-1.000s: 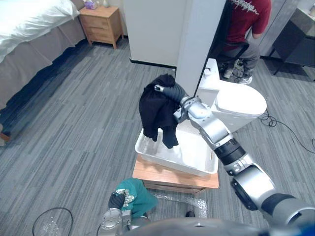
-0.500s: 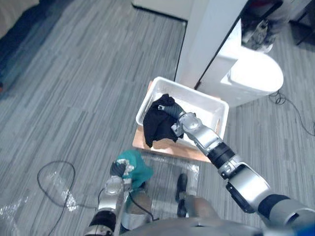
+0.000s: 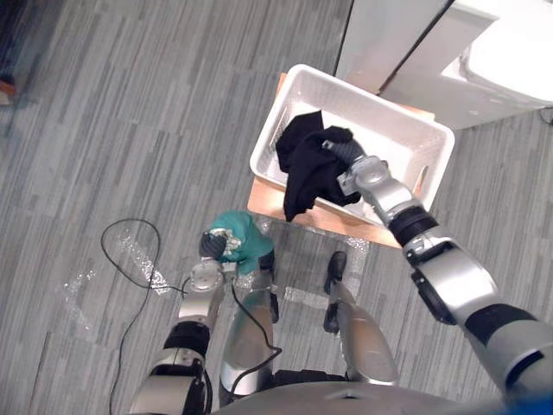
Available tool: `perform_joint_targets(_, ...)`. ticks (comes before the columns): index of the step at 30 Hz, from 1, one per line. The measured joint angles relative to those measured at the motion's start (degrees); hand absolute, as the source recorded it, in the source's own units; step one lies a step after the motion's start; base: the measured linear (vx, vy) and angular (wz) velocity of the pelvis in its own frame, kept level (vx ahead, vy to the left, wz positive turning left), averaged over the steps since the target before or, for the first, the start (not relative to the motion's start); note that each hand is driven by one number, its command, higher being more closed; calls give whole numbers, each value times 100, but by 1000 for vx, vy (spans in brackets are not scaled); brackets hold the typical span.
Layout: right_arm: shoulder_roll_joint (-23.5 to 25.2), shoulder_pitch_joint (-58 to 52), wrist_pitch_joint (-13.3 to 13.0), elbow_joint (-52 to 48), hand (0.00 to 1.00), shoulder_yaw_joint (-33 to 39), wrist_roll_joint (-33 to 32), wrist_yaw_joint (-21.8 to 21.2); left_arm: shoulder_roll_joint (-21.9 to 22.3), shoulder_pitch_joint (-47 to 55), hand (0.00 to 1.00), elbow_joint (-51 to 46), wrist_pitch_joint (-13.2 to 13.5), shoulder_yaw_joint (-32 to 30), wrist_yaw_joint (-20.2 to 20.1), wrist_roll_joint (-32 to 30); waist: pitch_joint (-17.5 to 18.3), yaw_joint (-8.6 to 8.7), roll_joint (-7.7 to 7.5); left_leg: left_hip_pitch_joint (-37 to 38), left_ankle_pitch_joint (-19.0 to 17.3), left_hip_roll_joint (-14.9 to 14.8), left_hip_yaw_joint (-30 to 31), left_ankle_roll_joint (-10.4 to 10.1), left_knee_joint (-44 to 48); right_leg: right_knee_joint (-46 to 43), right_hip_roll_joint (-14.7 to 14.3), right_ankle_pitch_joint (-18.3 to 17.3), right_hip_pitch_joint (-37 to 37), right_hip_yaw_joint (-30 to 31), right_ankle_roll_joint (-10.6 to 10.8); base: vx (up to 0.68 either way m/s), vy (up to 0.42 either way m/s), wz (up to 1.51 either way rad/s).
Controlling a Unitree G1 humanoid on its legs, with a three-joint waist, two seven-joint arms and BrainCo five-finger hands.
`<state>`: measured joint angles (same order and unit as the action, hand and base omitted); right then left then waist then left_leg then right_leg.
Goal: Tidy the bed and pick cloth on bed and put in laundry
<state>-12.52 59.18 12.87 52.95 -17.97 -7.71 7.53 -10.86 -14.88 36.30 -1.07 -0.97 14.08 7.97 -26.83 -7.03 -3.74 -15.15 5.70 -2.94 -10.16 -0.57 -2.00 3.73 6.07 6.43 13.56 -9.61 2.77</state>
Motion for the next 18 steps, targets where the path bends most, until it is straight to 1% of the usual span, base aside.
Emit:
perform_joint_targets(3,-144,150,-132,242,100,183,-14,110,16,-200,100,166,-8,66,0,19,-62,4,59,-9,7,11,6,5,-2,6,9,11,4,-17,4,0,0,0)
perform_joint_targets(5,-223,181,-225,315,100,186,-65,197,14,-237,100,227,-13,51,1,17,-62,16,59,-61,11,6,18,3,-1,6,2,11,52,-19,4,0,0,0)
perform_joint_targets(6,-249,185,-257,320,0,200,-142,236,14,-242,100,228,-13,51,1,17,-62,18,59,-98,15,4,24,2,3,4,0,11,88,-19,4,-14,-11,5)
perform_joint_targets(8,-347,221,-339,345,0,217,-343,294,18,-299,100,294,-12,48,3,15,-77,23,62,-227,71,0,32,0,-23,-5,-7,28,239,-18,1,-5,-5,2)
perform_joint_targets(13,-335,292,-360,562,0,341,-515,272,54,-338,100,402,-15,46,10,15,-102,61,72,-211,112,4,-31,4,-94,-4,-10,70,287,-6,-30,5,3,-5)
perform_joint_targets(15,-335,291,-458,562,0,384,-559,281,52,-347,100,398,-14,46,11,14,-102,93,72,-180,112,4,-43,4,-94,-5,-10,74,267,24,-34,-6,5,-4)
perform_joint_targets(17,-335,288,-617,558,0,384,-625,333,53,-348,100,385,-17,51,10,-28,-102,130,71,-119,112,-3,-56,4,-93,-3,-14,75,212,53,-34,-7,0,-2)
perform_joint_targets(18,-335,287,-623,558,0,384,-625,339,53,-347,100,384,-18,52,10,-29,-102,130,71,-112,112,-3,-59,4,-93,-3,-15,75,206,57,-34,-17,-11,-17)
